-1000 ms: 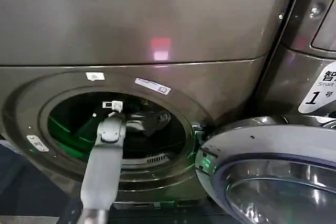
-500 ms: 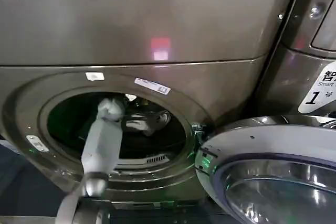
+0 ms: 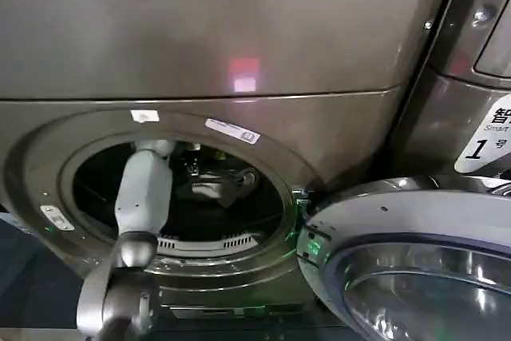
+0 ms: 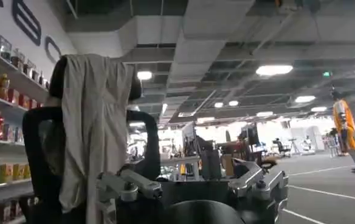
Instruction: Grasp the clothes from the dryer.
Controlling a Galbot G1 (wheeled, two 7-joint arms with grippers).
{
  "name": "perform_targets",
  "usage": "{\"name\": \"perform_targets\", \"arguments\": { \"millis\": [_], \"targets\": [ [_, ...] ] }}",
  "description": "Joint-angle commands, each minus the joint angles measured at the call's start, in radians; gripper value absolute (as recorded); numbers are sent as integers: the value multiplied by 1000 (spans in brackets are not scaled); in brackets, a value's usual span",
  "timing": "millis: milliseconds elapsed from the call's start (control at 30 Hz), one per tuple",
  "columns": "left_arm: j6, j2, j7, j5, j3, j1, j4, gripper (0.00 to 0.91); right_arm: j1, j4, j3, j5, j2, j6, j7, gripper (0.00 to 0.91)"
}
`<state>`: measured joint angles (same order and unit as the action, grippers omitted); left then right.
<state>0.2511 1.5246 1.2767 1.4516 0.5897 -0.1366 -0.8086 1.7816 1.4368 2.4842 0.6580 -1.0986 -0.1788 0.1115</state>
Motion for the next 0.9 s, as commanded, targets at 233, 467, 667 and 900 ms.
{"name": "perform_targets", "arguments": {
  "millis": [233, 467, 667, 900],
  "targets": [
    [-7, -5, 18, 0, 3, 26, 199, 907, -1, 4, -10, -5, -9, 8, 1, 907],
    [-45, -20, -28, -20, 15, 38, 291, 907, -10, 16, -28, -7, -12, 10, 2, 907],
    [-35, -23, -21, -77, 12, 35, 306, 0, -6, 7, -27, -6, -9, 13, 1, 907],
    [-34, -25, -25, -116, 9, 20, 290, 0, -5, -1, -31, -6, -1, 15, 0, 907]
  ]
}}
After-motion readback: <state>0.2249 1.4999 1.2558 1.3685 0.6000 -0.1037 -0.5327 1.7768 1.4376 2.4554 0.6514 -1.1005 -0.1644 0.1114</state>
